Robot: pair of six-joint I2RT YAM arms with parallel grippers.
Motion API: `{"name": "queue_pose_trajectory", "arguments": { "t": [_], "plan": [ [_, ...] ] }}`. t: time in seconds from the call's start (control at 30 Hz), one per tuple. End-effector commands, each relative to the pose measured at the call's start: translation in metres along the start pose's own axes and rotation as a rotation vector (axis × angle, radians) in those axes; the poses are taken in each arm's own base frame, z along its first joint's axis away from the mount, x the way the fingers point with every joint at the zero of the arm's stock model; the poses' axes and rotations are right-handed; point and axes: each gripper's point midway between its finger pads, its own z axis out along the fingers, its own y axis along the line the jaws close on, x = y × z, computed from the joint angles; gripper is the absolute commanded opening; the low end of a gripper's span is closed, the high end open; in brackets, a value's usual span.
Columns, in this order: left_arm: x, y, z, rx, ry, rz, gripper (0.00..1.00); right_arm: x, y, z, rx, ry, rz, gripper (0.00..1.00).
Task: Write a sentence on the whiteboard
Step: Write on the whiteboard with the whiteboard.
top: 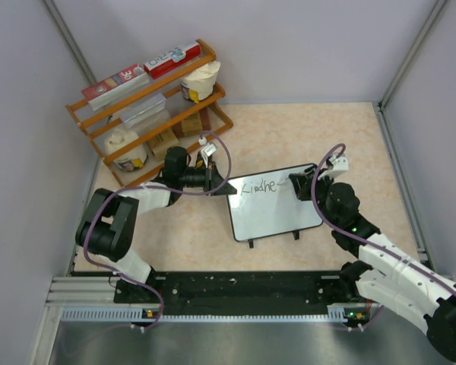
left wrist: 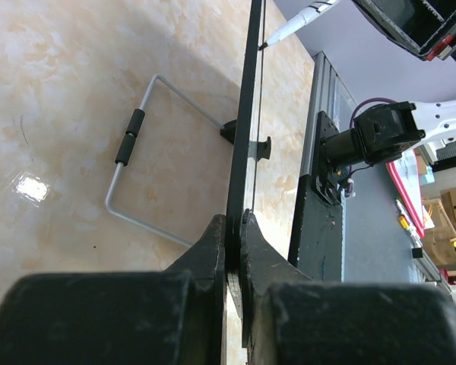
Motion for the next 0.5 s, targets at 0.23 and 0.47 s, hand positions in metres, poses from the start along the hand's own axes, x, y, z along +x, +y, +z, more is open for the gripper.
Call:
{"name": "queue_pose_trajectory", "arguments": {
  "t": [0.23,0.47],
  "plan": [
    [0.017,0.022,0.004,-0.064,0.032,0.049,0.00,-0.003,-0.012,-0.008,0.043,-0.011,-0.018,0.00],
    [0.017,0.021,0.004,-0.063,0.031,0.050,0.00,0.006,-0.007,-0.008,0.006,0.017,-0.025,0.00]
  ]
}}
